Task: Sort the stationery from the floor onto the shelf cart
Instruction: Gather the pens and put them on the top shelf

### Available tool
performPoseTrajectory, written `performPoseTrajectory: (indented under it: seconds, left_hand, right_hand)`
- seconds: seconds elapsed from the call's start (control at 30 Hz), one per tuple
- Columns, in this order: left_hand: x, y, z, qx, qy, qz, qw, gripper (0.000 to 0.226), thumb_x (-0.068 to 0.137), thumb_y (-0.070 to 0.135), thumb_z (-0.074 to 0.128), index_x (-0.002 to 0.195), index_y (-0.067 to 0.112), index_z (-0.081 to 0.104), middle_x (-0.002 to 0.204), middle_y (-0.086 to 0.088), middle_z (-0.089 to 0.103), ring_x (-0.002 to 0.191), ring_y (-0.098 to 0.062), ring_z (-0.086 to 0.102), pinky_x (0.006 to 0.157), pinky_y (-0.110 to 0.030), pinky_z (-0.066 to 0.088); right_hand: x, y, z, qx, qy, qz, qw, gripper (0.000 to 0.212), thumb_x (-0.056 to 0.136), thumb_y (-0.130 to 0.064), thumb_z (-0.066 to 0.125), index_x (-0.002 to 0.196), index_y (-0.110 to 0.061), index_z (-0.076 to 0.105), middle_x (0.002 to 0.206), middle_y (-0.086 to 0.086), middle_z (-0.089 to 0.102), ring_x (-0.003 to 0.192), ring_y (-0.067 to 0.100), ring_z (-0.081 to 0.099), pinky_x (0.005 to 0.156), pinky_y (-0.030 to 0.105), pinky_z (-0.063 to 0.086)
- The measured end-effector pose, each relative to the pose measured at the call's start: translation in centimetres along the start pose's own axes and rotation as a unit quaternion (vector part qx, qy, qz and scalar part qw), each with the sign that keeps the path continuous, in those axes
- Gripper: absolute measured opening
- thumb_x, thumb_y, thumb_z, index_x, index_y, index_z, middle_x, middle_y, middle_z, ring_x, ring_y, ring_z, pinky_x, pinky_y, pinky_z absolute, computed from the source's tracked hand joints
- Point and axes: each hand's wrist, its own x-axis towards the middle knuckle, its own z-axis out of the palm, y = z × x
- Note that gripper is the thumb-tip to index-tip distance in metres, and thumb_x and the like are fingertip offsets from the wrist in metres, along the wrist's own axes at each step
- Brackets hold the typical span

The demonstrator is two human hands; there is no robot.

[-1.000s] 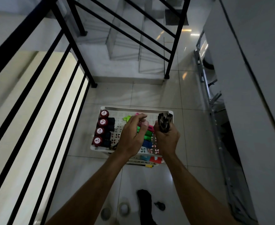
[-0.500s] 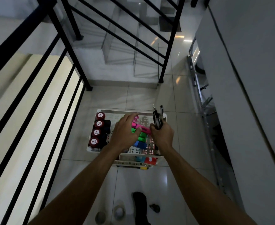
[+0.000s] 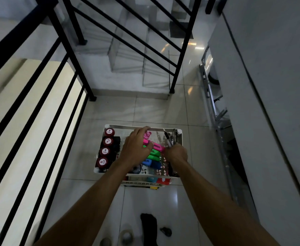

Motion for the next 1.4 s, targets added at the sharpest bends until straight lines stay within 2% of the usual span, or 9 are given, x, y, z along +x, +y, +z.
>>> performPoseTrajectory:
  seconds: [0.13,0.27,0.4,0.6,0.77,0.93,1.17,1.3,1.4]
  left_hand:
    - [0.2,-0.7,0.0,-0.002,-0.002,0.002,1.000,0.055,0.088,0.023,0.063,0.139,0.020,0.043,0.133,0.000,0.048,0.114,-0.012,0.050,0.098,-0.034,0.045]
    - [0.4,-1.0,0.1,-0.027,-0.014,-0.004,1.000,0.054,0.088,0.023,0.063,0.138,0.020,0.043,0.131,0.001,0.049,0.112,-0.015,0.053,0.097,-0.040,0.049]
    - [0.3,-1.1,0.3,-0.043,-0.028,-0.002,0.999,0.051,0.088,0.021,0.061,0.136,0.021,0.044,0.130,-0.001,0.051,0.111,-0.016,0.055,0.096,-0.041,0.050]
    - [-0.2,-1.1,0.6,-0.052,-0.052,-0.018,0.997,0.050,0.091,0.020,0.060,0.139,0.020,0.045,0.127,-0.001,0.054,0.110,-0.013,0.053,0.093,-0.032,0.048]
    - [-0.2,-0.3,1.4,-0.066,-0.093,-0.046,0.992,0.047,0.090,0.013,0.059,0.136,0.013,0.051,0.122,-0.007,0.060,0.107,-0.017,0.056,0.092,-0.032,0.051]
    - [0.0,0.2,2.1,-0.060,-0.118,-0.058,0.989,0.045,0.090,0.016,0.060,0.134,0.013,0.053,0.122,-0.005,0.061,0.109,-0.018,0.057,0.096,-0.036,0.050]
    - [0.5,0.1,2.4,-0.047,-0.122,-0.075,0.989,0.046,0.088,0.010,0.060,0.133,0.013,0.053,0.121,-0.006,0.062,0.102,-0.015,0.058,0.090,-0.034,0.053]
    - [0.8,-0.5,2.1,0.011,-0.102,-0.080,0.991,0.056,0.080,-0.001,0.063,0.134,0.012,0.053,0.129,-0.009,0.057,0.110,-0.021,0.057,0.090,-0.031,0.052]
    - [0.9,-1.2,1.9,0.157,-0.112,-0.004,0.981,0.072,0.074,0.010,0.072,0.140,0.020,0.046,0.145,-0.004,0.043,0.130,-0.022,0.040,0.106,-0.036,0.035]
  right_hand:
    - [-0.2,-0.8,0.0,0.001,0.005,0.016,1.000,0.019,0.091,-0.028,0.064,0.085,-0.010,0.057,0.080,0.004,0.062,0.061,0.013,0.057,0.050,0.023,0.044]
    - [-0.5,-0.9,0.1,-0.003,0.017,0.013,1.000,0.021,0.092,-0.026,0.063,0.096,-0.005,0.062,0.086,0.006,0.065,0.061,0.013,0.057,0.047,0.022,0.040]
    - [-1.1,-0.8,-0.1,-0.014,0.039,0.001,0.999,0.027,0.091,-0.023,0.064,0.107,-0.002,0.059,0.098,0.011,0.066,0.083,0.023,0.067,0.069,0.034,0.057]
    - [-2.2,0.3,-0.5,-0.066,0.083,-0.090,0.990,0.025,0.095,-0.025,0.058,0.109,-0.004,0.054,0.095,0.009,0.063,0.077,0.020,0.065,0.066,0.032,0.057]
    - [-2.9,1.2,-1.2,-0.126,0.114,-0.181,0.969,0.017,0.095,-0.023,0.059,0.104,-0.009,0.056,0.093,0.006,0.064,0.077,0.014,0.061,0.068,0.029,0.055]
    - [-2.8,1.6,-1.9,-0.126,0.115,-0.211,0.962,0.023,0.092,-0.025,0.062,0.110,-0.012,0.056,0.097,0.003,0.065,0.079,0.012,0.061,0.065,0.022,0.049]
    - [-4.0,2.3,-1.5,-0.195,0.144,-0.254,0.936,0.027,0.095,-0.030,0.057,0.118,-0.015,0.055,0.098,0.003,0.066,0.082,0.015,0.061,0.071,0.030,0.055]
    - [-2.9,2.1,-1.9,-0.158,0.132,-0.282,0.937,0.020,0.095,-0.024,0.058,0.112,-0.013,0.058,0.096,0.003,0.066,0.078,0.013,0.060,0.069,0.025,0.053]
    - [-1.9,1.4,-2.3,-0.127,0.122,-0.311,0.934,0.023,0.094,-0.021,0.058,0.115,-0.011,0.060,0.100,0.005,0.067,0.082,0.015,0.063,0.072,0.026,0.053]
